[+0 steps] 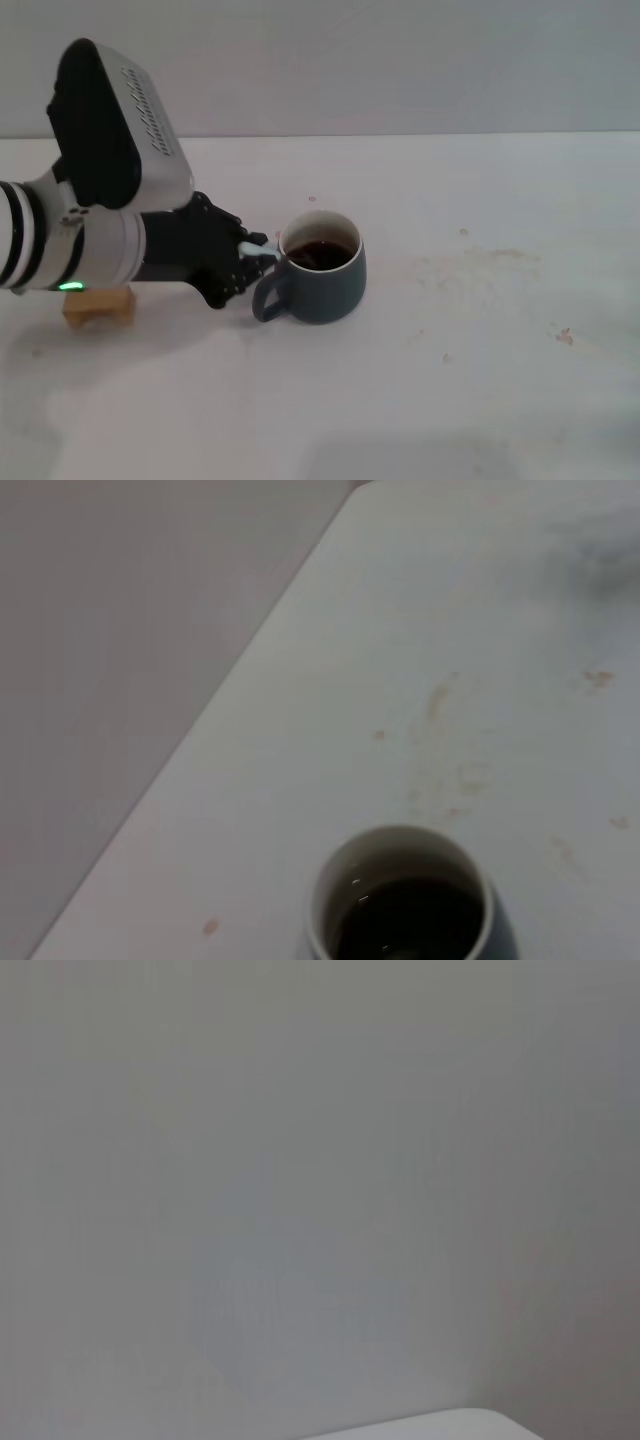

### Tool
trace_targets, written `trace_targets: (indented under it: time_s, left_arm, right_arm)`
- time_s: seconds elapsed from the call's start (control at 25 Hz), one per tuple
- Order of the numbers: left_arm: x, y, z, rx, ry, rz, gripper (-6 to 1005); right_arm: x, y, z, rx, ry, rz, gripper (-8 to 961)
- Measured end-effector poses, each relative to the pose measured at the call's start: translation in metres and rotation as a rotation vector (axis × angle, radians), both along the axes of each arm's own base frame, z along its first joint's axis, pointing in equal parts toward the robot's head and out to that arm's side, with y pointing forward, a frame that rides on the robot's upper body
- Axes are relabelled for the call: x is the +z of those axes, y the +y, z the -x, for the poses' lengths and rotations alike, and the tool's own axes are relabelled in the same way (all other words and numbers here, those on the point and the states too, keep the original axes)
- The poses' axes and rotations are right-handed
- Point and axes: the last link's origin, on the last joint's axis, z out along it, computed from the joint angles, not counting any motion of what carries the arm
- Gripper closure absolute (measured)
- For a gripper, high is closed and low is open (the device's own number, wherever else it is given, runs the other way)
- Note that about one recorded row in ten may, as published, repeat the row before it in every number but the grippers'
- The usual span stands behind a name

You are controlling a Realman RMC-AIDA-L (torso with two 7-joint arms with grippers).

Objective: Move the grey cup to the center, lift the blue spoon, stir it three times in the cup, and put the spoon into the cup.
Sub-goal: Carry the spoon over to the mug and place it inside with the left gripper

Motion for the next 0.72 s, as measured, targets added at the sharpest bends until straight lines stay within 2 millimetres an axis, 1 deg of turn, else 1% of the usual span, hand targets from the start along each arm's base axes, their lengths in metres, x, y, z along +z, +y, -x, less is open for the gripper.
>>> trace_targets:
  time_s: [0.16, 0.2, 0.44, 0.48, 0.52, 0.72]
  left_arm:
    - [0.003, 0.007, 0.002, 0.005, -0.002, -0.016, 819]
    - [0.002, 0.012, 0.002, 0.003, -0.001, -0.02, 819]
    - [-0.002, 0.018, 0.002, 0.018, -0.012, -0.013, 820]
    - [-0.002, 0.024, 0.002, 0.03, -0.032, -0.044, 820]
    - [-0.001, 0.024, 0.002, 0.033, -0.037, -0.054, 820]
    - [0.001, 0.028, 0.003, 0.04, -0.065, -0.121, 760]
  right_arm:
    - [0.0, 0.0, 0.0, 0.0, 0.0, 0.0, 954]
    - [0.0, 0.0, 0.0, 0.0, 0.0, 0.0, 954]
    - [0.0, 0.0, 0.0, 0.0, 0.002, -0.001, 954]
    - [0.0, -0.001, 0.0, 0.0, 0.002, -0.001, 954]
    - [0.0, -0.001, 0.0, 0.0, 0.002, -0.001, 954]
    - [0.0, -0.001, 0.0, 0.0, 0.002, -0.001, 954]
